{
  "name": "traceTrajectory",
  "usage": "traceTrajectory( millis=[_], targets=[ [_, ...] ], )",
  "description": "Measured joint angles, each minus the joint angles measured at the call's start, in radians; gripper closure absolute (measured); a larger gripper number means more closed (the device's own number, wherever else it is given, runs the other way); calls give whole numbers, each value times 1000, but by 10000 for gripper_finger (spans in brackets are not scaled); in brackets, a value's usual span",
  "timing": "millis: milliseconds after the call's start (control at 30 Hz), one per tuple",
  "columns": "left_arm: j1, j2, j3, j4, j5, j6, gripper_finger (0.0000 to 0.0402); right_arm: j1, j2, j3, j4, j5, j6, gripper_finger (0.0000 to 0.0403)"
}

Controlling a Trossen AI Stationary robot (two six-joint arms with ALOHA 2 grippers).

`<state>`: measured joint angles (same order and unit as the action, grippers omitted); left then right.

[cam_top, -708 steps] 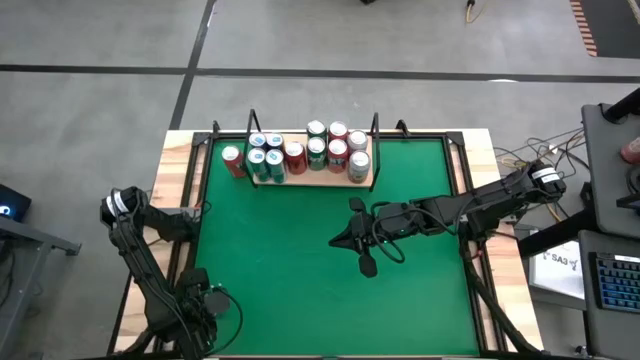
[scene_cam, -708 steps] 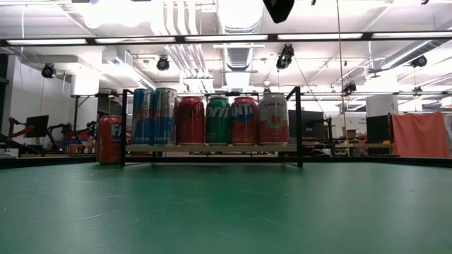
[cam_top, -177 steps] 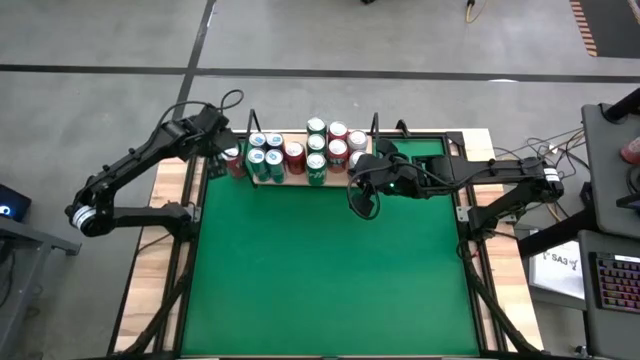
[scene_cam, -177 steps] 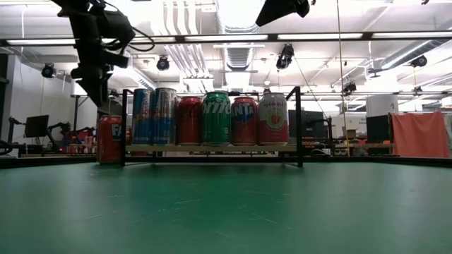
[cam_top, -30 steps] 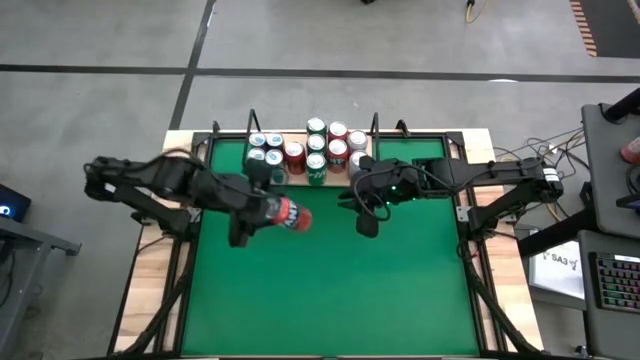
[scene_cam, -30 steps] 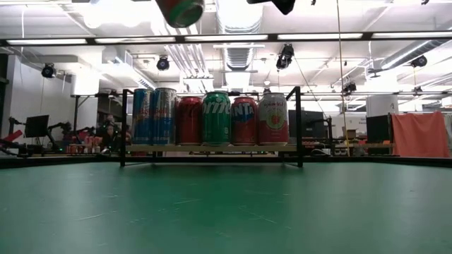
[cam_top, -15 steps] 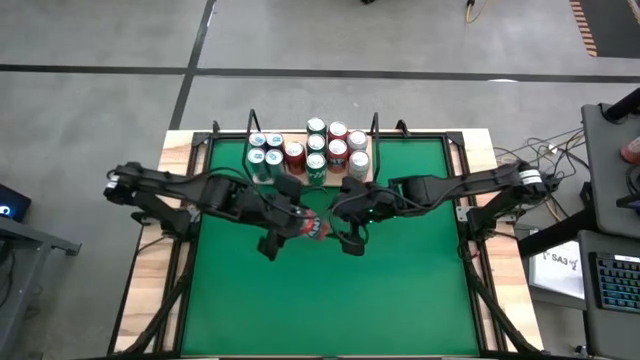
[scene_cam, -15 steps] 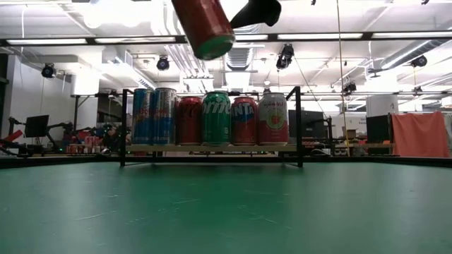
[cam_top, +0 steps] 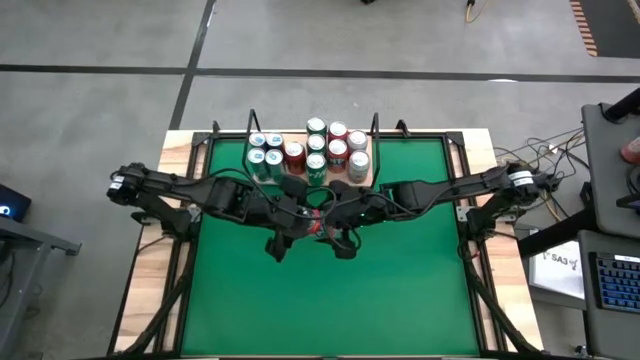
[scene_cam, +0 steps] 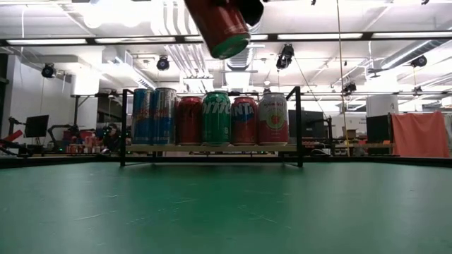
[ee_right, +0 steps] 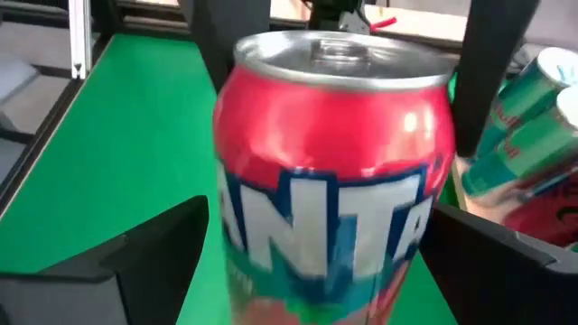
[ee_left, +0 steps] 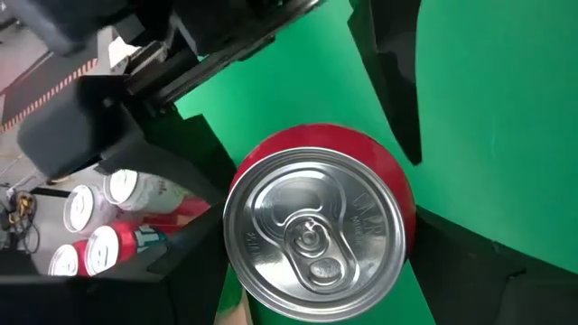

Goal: Pick and place cans onto a shelf
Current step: Put the orange soda can on the shelf aligned with the other orange soda can

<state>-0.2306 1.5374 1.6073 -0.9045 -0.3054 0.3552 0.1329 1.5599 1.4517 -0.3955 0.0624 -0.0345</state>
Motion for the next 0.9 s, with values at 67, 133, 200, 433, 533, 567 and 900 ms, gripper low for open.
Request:
traceTrajectory(
  millis=[67,133,200,433,533,567,900],
  targets=[
    [0,3,0,-3,0,1,125,0,7,-1,4,-9,17,37],
    [0,4,0,-1,2,5,125,0,9,-1,23,-9,42,52],
    [-1,8,0,0,2,9,125,0,12,-1,21,-9,67,76],
    [-1,8,0,-4,8,10,82,0,14,-1,20,-9,117,121],
    [0,6,0,-12,-3,24,79,-5,14,-1,18,-7,142,121],
    [0,3,0,-13,-5,31,80,-7,14,-1,16,-2,148,121],
    [35,-83,0,-28,-6,97,92,-31,-1,-1,-21,69,175,121]
  ],
)
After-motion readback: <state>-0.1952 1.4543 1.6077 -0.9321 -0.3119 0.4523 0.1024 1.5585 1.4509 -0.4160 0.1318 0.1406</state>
